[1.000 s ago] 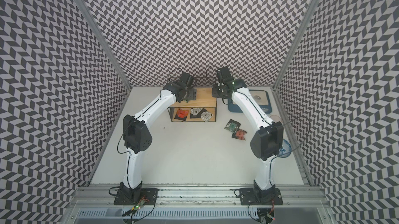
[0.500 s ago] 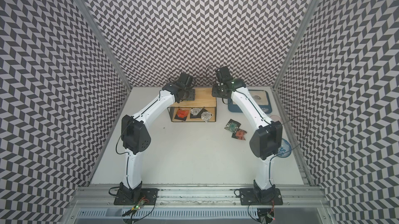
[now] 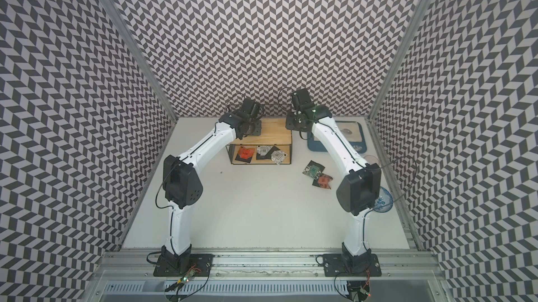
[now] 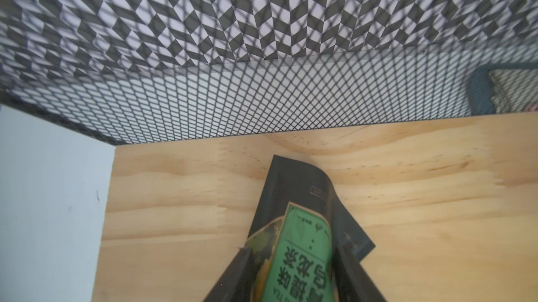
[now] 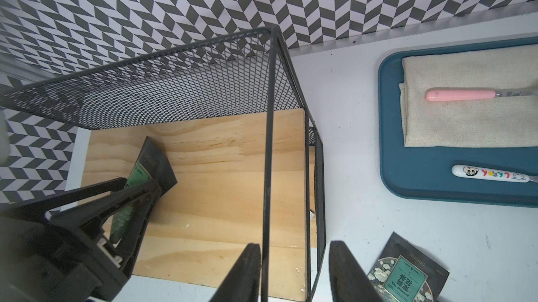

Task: Remove the tea bags from the shelf
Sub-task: Pick up the tea bag from the shelf.

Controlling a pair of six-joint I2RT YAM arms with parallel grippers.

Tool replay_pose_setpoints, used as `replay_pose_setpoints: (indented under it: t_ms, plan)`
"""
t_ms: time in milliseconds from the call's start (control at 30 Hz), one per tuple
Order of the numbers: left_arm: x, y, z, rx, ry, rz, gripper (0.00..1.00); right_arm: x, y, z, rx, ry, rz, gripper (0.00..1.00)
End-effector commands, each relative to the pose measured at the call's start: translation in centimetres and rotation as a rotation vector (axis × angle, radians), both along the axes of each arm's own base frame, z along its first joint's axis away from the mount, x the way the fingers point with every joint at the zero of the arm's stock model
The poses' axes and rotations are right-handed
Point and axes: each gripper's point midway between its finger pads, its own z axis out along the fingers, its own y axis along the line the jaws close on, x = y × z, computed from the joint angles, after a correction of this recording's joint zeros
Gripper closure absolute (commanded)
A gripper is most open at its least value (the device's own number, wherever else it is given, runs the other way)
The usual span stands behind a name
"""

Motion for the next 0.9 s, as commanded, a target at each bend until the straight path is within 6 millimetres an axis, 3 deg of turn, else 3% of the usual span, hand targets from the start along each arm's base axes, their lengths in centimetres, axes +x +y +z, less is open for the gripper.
replay_pose_setpoints:
  t_ms: [0,233,467,633,867]
  plan:
    - [-2.5,1.0,-3.7,0.098,0.144,-0.032,0.60,0.8,0.0,0.5,0.003,-0.025,-0.017,0.58]
    - [-2.4,0.2,-0.9,0.083,0.069,-0.039,0.74,0.8,-0.1,0.9,0.004,-0.035,-0.019,0.58]
    - [-3.5,-0.6,3.0,0.042,0.001,-0.036,0.76,0.9,-0.2,0.9,0.001,-0.036,-0.026,0.57]
    - [-6.3,-0.5,6.0,0.019,-0.031,-0.041,0.76,1.1,-0.3,1.2,-0.003,-0.045,-0.030,0.57]
    - [-11.1,1.7,6.0,-0.025,-0.011,-0.034,0.77,1.2,-0.3,1.1,-0.006,-0.046,-0.033,0.57]
